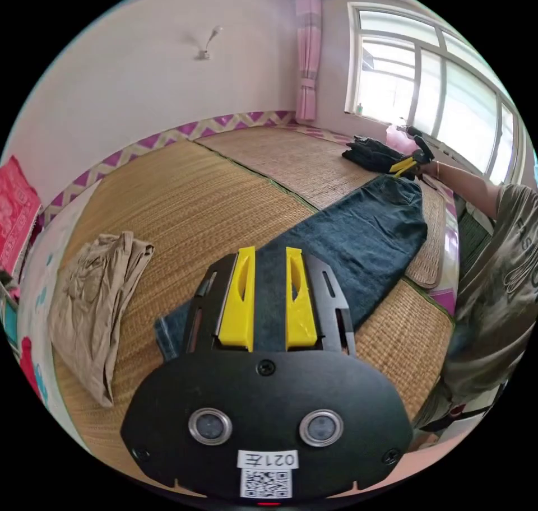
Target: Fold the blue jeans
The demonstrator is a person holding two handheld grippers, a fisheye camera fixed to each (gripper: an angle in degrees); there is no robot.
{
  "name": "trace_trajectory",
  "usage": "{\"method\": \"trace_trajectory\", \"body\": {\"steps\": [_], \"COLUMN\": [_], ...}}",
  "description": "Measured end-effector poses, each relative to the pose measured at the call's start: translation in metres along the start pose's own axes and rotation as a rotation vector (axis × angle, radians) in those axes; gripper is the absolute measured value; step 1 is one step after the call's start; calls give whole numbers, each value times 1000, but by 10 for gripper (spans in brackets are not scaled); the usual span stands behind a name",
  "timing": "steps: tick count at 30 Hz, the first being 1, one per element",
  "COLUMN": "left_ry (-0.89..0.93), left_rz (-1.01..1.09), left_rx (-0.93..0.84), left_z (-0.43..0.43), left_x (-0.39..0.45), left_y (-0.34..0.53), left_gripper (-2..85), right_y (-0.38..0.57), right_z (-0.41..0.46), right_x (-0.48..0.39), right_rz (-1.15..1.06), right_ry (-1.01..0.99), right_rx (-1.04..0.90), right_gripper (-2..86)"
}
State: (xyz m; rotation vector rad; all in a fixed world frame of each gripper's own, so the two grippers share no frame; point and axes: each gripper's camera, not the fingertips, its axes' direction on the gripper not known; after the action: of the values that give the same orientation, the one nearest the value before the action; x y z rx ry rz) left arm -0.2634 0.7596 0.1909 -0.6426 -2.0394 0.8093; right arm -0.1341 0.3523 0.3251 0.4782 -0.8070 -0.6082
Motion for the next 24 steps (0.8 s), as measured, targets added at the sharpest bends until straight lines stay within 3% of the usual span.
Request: {"method": "trace_trajectory", "body": {"steps": [11,17,24], "left_ry": [107,125,94], "left_rz": [21,38,40], "left_rx": [-215,-253,-240], "left_z": [100,117,116], "left_x": [3,13,17], "left_y": [-61,-73,-92], "left_gripper": [110,105,94], "right_y": [-89,-104,-86], "right_z": [46,8,-51], "right_x": [99,99,114], "right_rz": [-6,-102,-110], "right_ry": [-304,-216,-219], "right_rx": [-86,-5,150], "right_gripper": [87,21,3]}}
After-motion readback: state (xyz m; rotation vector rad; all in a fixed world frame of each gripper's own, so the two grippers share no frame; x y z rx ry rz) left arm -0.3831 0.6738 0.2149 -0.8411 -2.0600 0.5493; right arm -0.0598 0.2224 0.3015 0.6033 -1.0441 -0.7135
